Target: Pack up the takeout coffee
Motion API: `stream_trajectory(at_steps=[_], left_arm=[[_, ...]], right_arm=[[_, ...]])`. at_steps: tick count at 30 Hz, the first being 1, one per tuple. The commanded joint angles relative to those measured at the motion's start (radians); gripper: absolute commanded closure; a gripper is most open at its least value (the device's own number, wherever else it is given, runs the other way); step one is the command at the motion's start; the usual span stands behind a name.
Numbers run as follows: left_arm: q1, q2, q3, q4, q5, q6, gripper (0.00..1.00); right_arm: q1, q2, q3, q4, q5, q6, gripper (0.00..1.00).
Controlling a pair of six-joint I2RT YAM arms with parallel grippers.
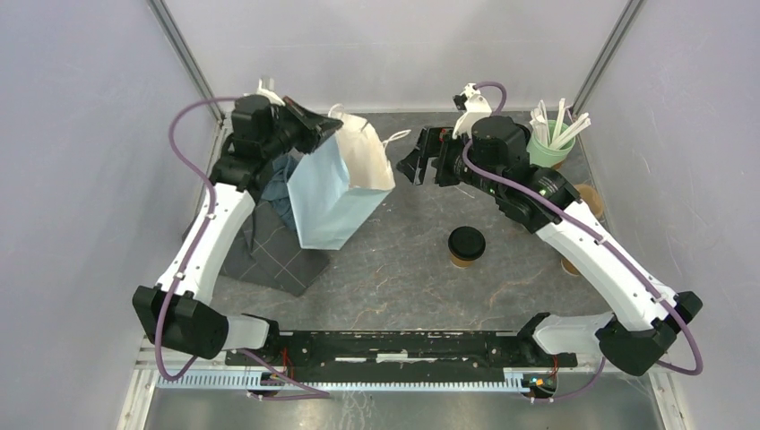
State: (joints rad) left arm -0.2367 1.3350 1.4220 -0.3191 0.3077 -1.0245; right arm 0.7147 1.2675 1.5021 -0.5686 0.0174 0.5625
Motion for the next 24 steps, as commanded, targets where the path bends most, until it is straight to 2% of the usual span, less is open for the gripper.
stream_trajectory(at_steps=[1, 6, 8, 12, 17, 20, 24], left_arm=[[0.004, -0.036, -0.137, 0.213, 0.076, -0.219, 0.98], [0.004, -0.036, -0.174, 0.22, 0.091, -0.226, 0.98], [0.004, -0.035, -0.181, 0.216, 0.096, -0.226, 0.98], [0.004, -0.046, -0.198, 0.221, 0.097, -0.227, 0.98], [0.004, -0.049, -0.202, 0.223, 0.107, -0.222, 0.98], [0.004, -0.052, -0.202, 0.228, 0.113, -0.221, 0.98], [0.004, -0.053, -0.195, 0.225, 0.123, -0.212, 0.98]], right_arm=[[-0.022, 0.024, -0.012, -0.026, 0.017, 0.147, 0.02], [-0.024, 0.148, 0.002, 0.037, 0.032, 0.223, 0.02], [-0.026, 0.189, 0.028, 0.016, 0.093, 0.229, 0.02], [-0.049, 0.192, 0.006, 0.017, 0.129, 0.261, 0.02], [-0.117, 0.194, -0.118, 0.197, 0.023, 0.28, 0.06], [-0.135, 0.261, -0.066, 0.204, 0.013, 0.273, 0.07], [-0.143, 0.334, -0.002, 0.216, 0.049, 0.243, 0.15]])
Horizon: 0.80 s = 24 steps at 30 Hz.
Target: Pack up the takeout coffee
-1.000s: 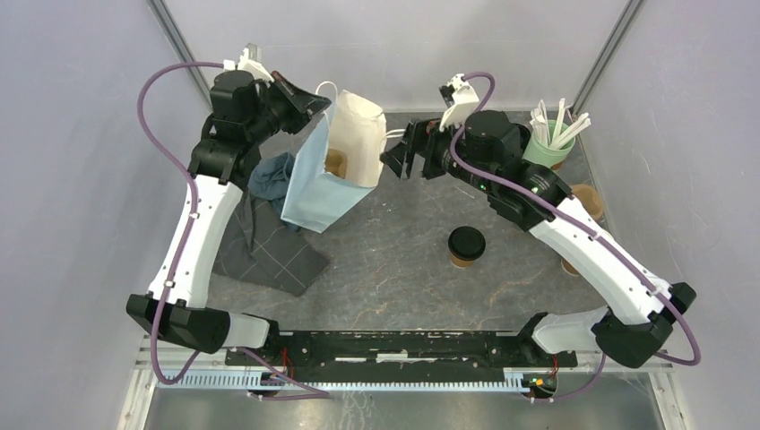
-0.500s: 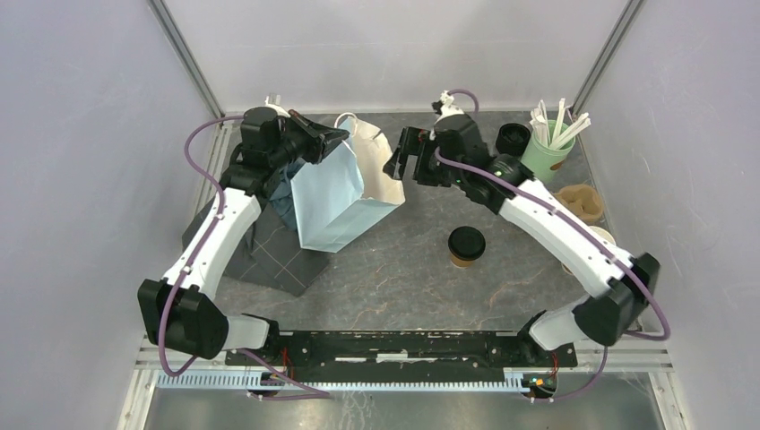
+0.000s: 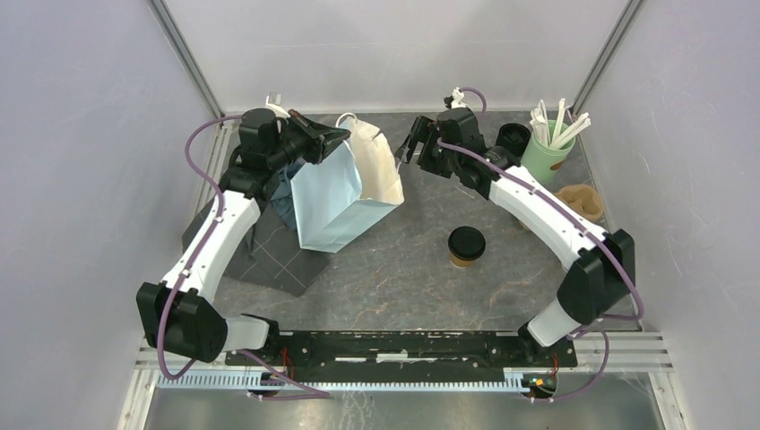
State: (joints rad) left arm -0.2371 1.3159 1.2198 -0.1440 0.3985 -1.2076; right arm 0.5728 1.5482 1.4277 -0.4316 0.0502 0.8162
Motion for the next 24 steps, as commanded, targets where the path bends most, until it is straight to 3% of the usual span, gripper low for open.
stream_trajectory(at_steps=[1, 7, 11, 12, 17, 20, 24], left_arm=[[0.004, -0.034, 0.011, 0.046, 0.033, -0.025, 0.98], [0.004, -0.048, 0.048, 0.008, 0.022, 0.019, 0.98], [0.004, -0.062, 0.085, -0.02, 0.016, 0.049, 0.98], [0.004, -0.067, 0.1, -0.033, 0.012, 0.064, 0.98], [0.009, -0.085, 0.226, -0.089, -0.03, 0.149, 0.98], [0.01, -0.096, 0.313, -0.153, -0.095, 0.222, 0.98], [0.01, -0.14, 0.333, -0.173, -0.177, 0.253, 0.98]], right_arm=[[-0.002, 0.065, 0.081, 0.079, 0.037, -0.021, 0.18], [-0.012, 0.082, 0.056, 0.14, 0.102, -0.047, 0.43], [-0.036, 0.089, 0.111, 0.156, 0.015, -0.099, 0.9], [-0.038, 0.08, 0.133, 0.163, -0.017, -0.133, 0.97], [-0.043, 0.003, 0.22, 0.266, -0.294, -0.302, 1.0], [-0.041, -0.025, 0.265, 0.331, -0.436, -0.292, 1.0], [-0.042, -0.004, 0.392, 0.295, -0.506, -0.248, 1.0]])
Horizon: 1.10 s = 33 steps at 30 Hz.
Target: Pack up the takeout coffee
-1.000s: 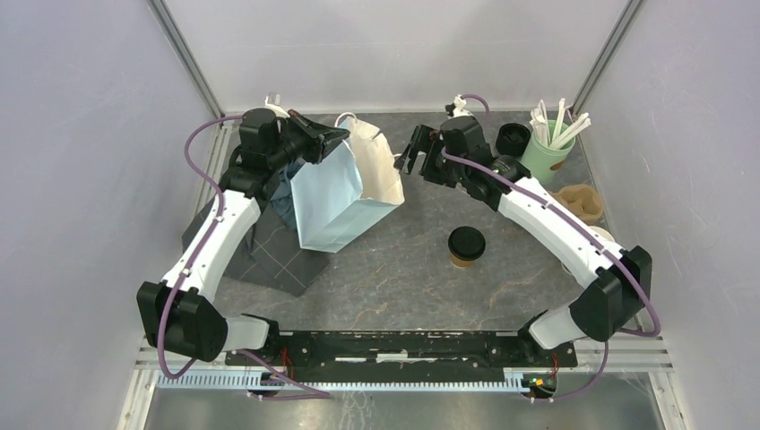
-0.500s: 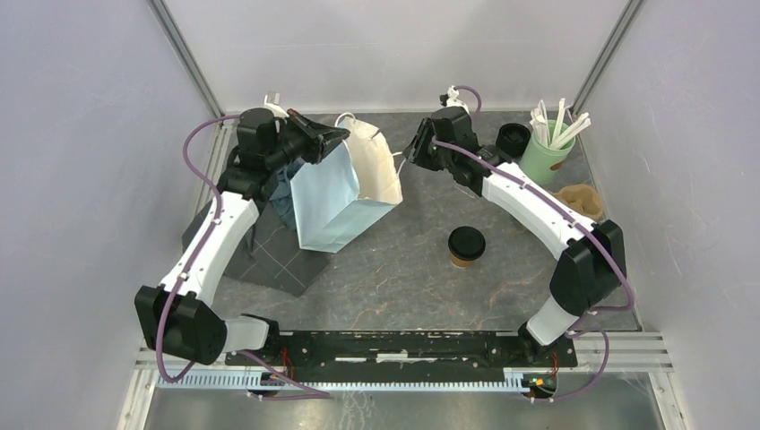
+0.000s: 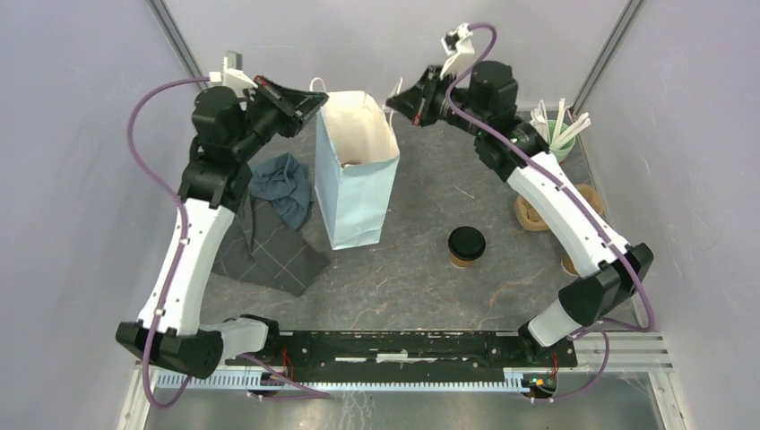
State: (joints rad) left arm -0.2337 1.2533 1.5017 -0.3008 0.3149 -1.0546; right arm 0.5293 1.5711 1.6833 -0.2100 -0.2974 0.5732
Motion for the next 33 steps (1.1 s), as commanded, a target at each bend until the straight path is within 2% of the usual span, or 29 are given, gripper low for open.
stream_trajectory(at_steps=[1, 3, 5, 6, 8, 10, 12, 14, 16, 20, 23, 26, 28, 33], left_arm=[[0.007, -0.093, 0.044, -0.015, -0.105, 0.095, 0.98], [0.007, -0.131, 0.003, -0.018, -0.127, 0.067, 0.98], [0.007, -0.182, -0.1, -0.059, -0.17, 0.019, 0.98], [0.007, -0.209, -0.152, -0.083, -0.191, 0.0, 0.98], [0.006, -0.258, -0.27, -0.132, -0.229, -0.02, 0.98], [0.007, -0.292, -0.425, -0.128, -0.235, -0.044, 0.98], [0.01, -0.308, -0.554, -0.133, -0.234, -0.093, 0.98], [0.012, -0.307, -0.61, -0.109, -0.182, -0.087, 0.98], [0.013, -0.296, -0.565, -0.071, -0.152, -0.038, 0.98], [0.011, -0.229, -0.265, -0.117, -0.129, 0.062, 0.98], [0.011, -0.207, -0.133, -0.115, -0.12, 0.057, 0.98], [0.011, -0.236, -0.176, -0.123, -0.148, 0.051, 0.98], [0.011, -0.269, -0.251, -0.22, -0.204, 0.021, 0.98], [0.02, -0.338, -0.558, -0.312, -0.301, 0.039, 0.98]], right_arm=[[0.001, -0.024, 0.159, 0.072, -0.169, 0.013, 1.0], [0.001, -0.033, 0.177, 0.084, -0.182, 0.062, 1.0], [0.002, -0.074, 0.104, 0.141, -0.187, 0.115, 1.0], [0.003, -0.11, 0.035, 0.179, -0.18, 0.14, 1.0], [0.002, -0.184, -0.213, 0.293, -0.152, 0.148, 1.0], [0.001, -0.22, -0.414, 0.342, -0.119, 0.082, 1.0], [-0.007, -0.18, -0.457, 0.277, -0.152, 0.059, 1.0], [-0.011, -0.109, -0.344, 0.232, -0.261, 0.053, 1.0], [-0.008, -0.077, -0.2, 0.162, -0.261, 0.025, 1.0], [-0.009, -0.012, 0.123, 0.074, -0.255, 0.015, 1.0], [-0.008, 0.006, 0.175, 0.119, -0.314, 0.118, 1.0], [-0.008, -0.082, 0.006, 0.201, -0.287, 0.154, 1.0], [-0.009, -0.159, -0.202, 0.256, -0.235, 0.152, 1.0], [-0.012, -0.26, -0.593, 0.291, -0.183, 0.065, 1.0]])
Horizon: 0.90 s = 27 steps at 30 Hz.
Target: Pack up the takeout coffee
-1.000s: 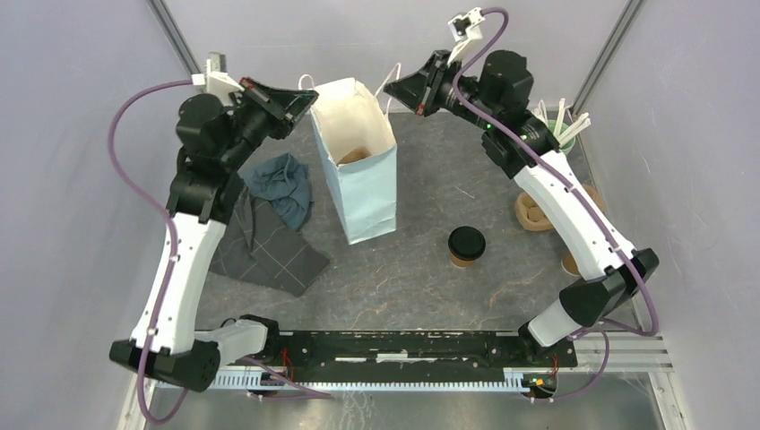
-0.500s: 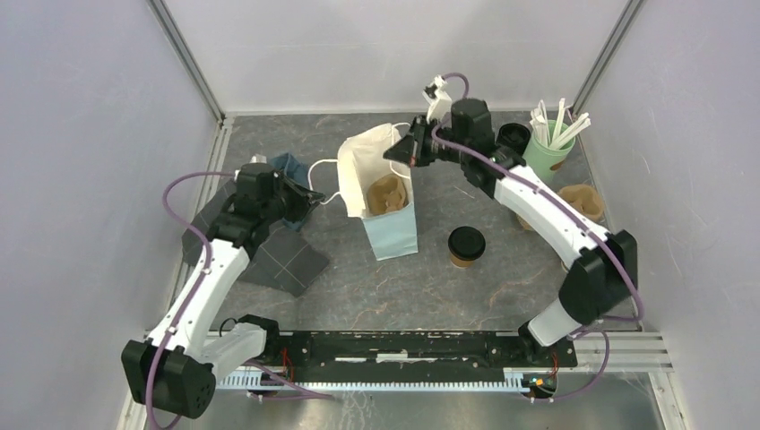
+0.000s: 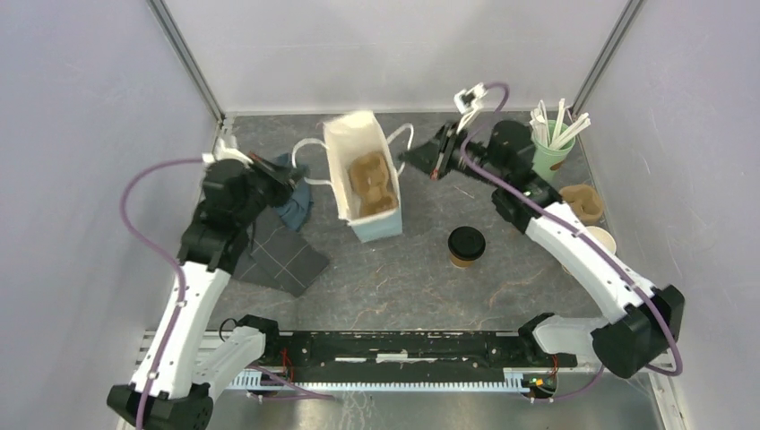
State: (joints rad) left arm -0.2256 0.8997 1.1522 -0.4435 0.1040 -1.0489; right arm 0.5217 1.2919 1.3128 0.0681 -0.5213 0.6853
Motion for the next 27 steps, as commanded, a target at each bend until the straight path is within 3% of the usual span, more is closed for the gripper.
stream_trajectory(at_steps=[1, 4, 9, 17, 22, 27], left_arm=[[0.015, 0.012, -0.238, -0.19, -0.085, 0.026, 0.98], [0.015, 0.003, -0.246, -0.108, 0.013, 0.055, 0.98], [0.014, 0.031, -0.125, -0.033, 0.064, 0.113, 0.98], [0.014, 0.031, -0.017, 0.179, 0.148, 0.107, 0.98], [0.014, 0.038, 0.112, 0.178, 0.132, 0.124, 0.98], [0.014, 0.069, 0.224, 0.12, 0.124, 0.11, 0.98]], right_arm=[[-0.008, 0.018, -0.262, 0.016, 0.027, -0.053, 1.0], [-0.01, 0.039, -0.182, -0.062, -0.011, -0.126, 1.0], [-0.008, 0.076, -0.019, -0.124, -0.02, -0.22, 1.0], [-0.009, 0.117, 0.187, -0.093, -0.101, -0.208, 1.0], [-0.006, 0.123, 0.343, -0.081, -0.139, -0.138, 1.0], [-0.005, 0.077, 0.342, -0.08, -0.1, -0.076, 1.0]])
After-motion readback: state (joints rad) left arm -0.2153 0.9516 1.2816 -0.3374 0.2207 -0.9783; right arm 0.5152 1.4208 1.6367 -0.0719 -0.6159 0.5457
